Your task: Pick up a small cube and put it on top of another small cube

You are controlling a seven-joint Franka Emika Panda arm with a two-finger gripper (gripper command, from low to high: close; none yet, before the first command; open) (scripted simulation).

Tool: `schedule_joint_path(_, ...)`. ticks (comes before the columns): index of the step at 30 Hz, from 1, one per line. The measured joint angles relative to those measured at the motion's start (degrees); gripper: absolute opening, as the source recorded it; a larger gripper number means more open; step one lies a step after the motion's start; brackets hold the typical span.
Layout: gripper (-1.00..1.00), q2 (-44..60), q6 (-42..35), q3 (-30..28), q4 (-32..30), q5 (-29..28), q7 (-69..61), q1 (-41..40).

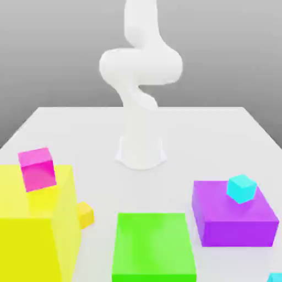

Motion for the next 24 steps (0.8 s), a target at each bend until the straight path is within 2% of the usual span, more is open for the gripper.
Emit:
schedule_joint_path(8, 0.00, 17.0, 2.4, -2.7, 3.9, 4.3, -16.2, 8.4)
schedule_joint_path(15, 0.00, 31.6, 4.4, -2.4, 7.2, 7.6, -29.7, 13.2)
schedule_joint_path(24, 0.00, 49.9, 7.5, 0.4, 11.4, 7.0, -43.9, 17.8)
